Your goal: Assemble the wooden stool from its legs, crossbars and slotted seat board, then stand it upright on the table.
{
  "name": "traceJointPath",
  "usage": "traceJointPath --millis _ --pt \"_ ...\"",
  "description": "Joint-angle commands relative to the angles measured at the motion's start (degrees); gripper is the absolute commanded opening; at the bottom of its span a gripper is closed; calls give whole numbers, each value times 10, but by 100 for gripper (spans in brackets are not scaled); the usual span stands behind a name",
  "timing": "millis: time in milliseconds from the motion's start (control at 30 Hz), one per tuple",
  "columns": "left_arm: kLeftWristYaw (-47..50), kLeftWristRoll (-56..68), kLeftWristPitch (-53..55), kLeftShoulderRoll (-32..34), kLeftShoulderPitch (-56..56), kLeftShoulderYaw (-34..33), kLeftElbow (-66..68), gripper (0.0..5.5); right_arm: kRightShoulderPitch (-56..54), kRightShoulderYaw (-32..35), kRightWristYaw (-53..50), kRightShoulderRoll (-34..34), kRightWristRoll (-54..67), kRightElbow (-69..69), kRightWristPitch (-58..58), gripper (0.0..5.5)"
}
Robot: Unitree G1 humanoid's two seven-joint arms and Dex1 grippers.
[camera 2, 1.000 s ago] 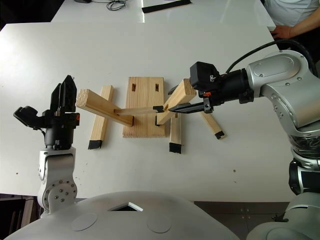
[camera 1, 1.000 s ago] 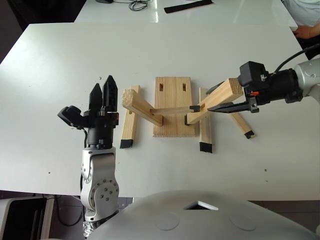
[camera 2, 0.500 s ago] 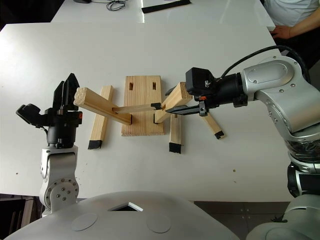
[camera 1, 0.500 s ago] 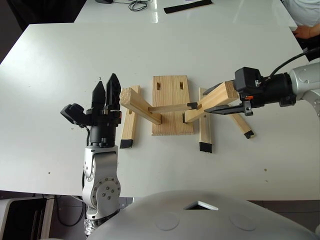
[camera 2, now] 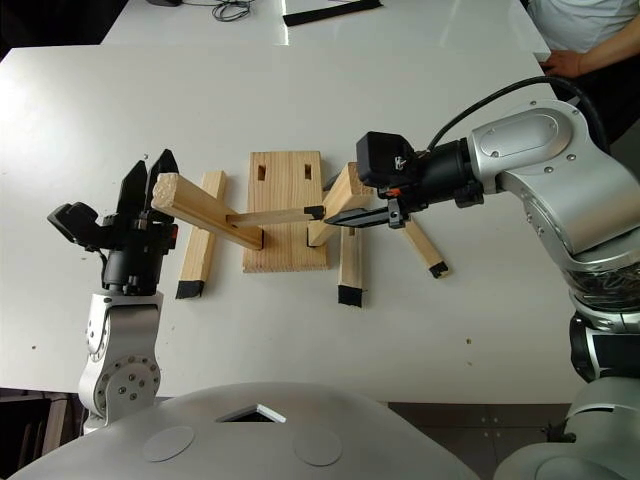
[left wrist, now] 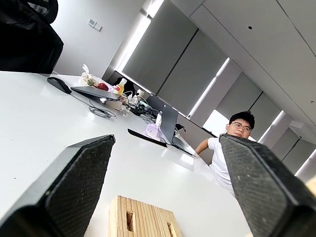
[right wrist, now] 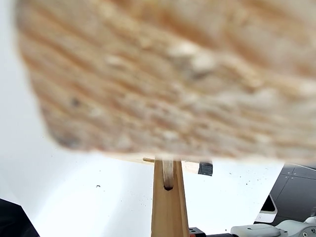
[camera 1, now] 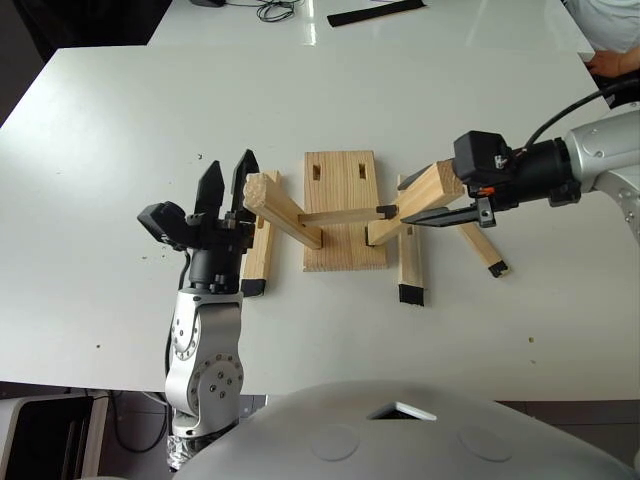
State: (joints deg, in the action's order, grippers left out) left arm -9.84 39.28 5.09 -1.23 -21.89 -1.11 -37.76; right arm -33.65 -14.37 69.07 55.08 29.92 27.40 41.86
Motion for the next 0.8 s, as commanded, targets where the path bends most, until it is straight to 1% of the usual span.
traceJointPath --millis 33,133,267,367,467,533,633,733,800 --pt "-2 -28 8 1 10 32 14 393 -7 -40 9 -12 -18 13 6 201" --pt "-4 -33 6 4 15 37 21 393 -28 -35 4 -25 -12 7 24 201" --pt "0 -33 2 16 10 15 24 393 -21 -35 1 -29 -13 9 38 201" --pt "34 -3 1 23 37 -44 30 393 12 -41 -15 -26 -28 15 38 201" --pt "54 82 -9 27 51 -118 3 393 22 -32 -41 -34 -25 19 52 201" --pt "66 120 -7 36 53 -147 -19 393 27 -28 -49 -36 -23 20 54 201" --pt "107 142 9 67 67 -174 -73 393 32 -25 -59 -37 -19 21 57 201" --pt "180 156 50 118 125 -169 -155 393 42 -14 -72 -34 -11 32 68 201" --pt "214 125 116 173 173 -113 -207 363 49 -6 -79 -31 -6 38 75 201"
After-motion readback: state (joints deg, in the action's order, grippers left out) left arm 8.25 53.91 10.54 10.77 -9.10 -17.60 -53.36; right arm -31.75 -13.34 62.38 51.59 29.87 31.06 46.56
